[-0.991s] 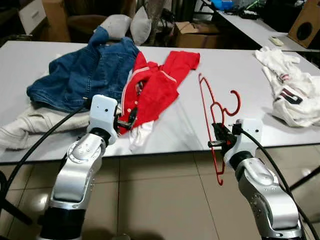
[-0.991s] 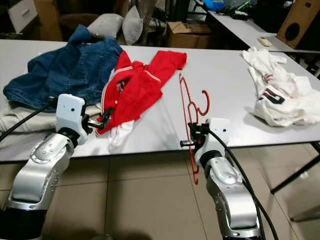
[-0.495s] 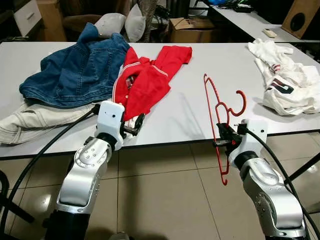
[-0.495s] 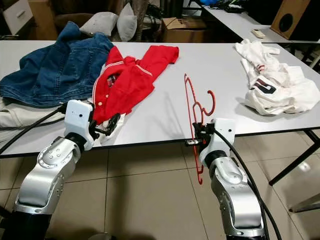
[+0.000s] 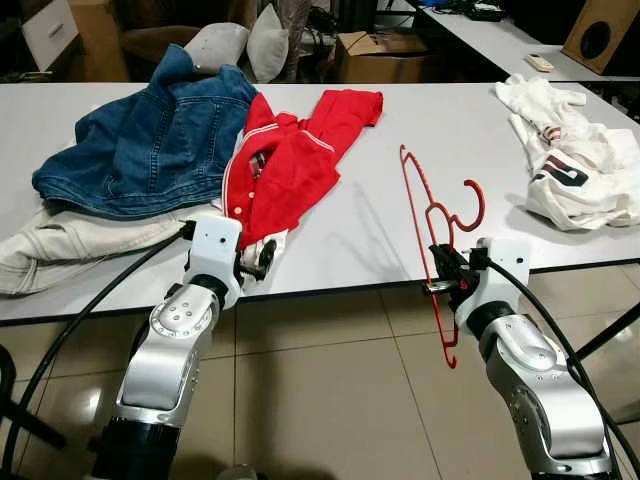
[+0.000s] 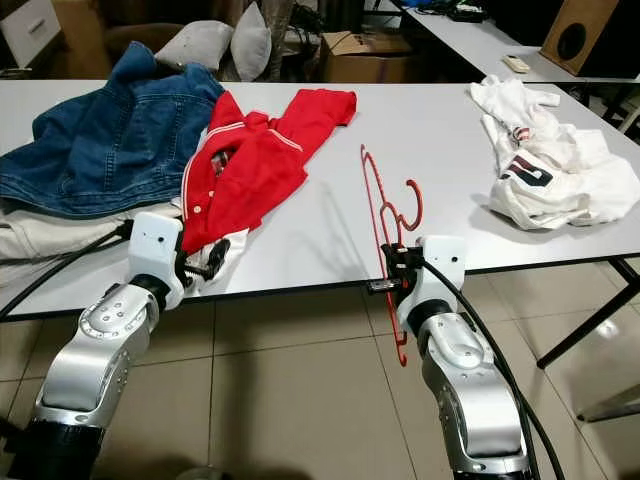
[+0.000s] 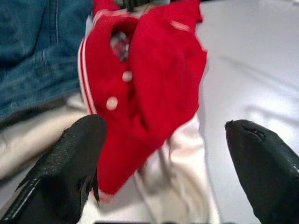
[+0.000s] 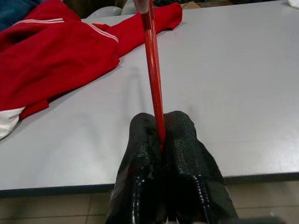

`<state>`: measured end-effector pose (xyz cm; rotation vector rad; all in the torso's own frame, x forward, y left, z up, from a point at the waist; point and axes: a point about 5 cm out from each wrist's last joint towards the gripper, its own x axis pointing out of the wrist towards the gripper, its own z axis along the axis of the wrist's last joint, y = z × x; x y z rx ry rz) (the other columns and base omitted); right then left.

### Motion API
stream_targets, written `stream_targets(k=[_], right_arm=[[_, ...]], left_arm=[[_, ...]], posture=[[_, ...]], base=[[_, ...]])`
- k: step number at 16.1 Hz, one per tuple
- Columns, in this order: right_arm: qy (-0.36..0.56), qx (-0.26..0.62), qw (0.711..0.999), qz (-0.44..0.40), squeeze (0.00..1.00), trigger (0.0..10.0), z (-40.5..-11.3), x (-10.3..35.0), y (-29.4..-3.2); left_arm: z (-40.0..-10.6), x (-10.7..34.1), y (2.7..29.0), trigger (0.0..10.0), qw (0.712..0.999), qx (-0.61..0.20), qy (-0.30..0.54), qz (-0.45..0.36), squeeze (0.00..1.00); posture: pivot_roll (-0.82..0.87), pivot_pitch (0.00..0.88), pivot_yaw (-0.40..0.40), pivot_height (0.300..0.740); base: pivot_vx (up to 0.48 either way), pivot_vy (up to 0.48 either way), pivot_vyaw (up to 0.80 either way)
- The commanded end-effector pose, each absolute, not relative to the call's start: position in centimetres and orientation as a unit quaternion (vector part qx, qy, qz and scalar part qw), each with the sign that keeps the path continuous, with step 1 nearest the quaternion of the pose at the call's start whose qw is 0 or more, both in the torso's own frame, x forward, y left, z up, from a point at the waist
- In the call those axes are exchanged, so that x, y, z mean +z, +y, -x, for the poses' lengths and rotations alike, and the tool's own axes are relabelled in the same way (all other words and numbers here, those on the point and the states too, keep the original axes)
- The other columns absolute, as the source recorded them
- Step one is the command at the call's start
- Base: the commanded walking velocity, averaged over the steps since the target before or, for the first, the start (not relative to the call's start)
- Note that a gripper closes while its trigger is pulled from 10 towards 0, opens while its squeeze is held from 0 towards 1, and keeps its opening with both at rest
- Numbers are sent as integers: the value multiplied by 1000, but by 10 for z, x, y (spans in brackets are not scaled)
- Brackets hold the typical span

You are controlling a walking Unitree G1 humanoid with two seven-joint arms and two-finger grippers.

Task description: Hang hanger

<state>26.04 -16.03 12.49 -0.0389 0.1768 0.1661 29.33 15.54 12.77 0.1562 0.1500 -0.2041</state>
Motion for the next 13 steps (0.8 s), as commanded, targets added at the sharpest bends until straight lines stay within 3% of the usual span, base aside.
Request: stream_targets(k=[1,10,13], right_arm=[[88,78,993,24,0,10000,-262,125,-165],[80,94,992,39,0,10000,-267,126,-160],[85,90,992,30,0,10000,-266,125,-162]], left_arm=[[-294,137,155,10000,991,-95,49,-78,1000],[-296,147,167,10000,995,-61,27,-79,1000],[-297,148,163,10000,994,-68,27,-81,1000]], posture=[[-18,0,-51,740],[2,0,-63,740],[-7,0,-53,740]], base=[[240,0,-619],[338,0,0],[344,0,-800]])
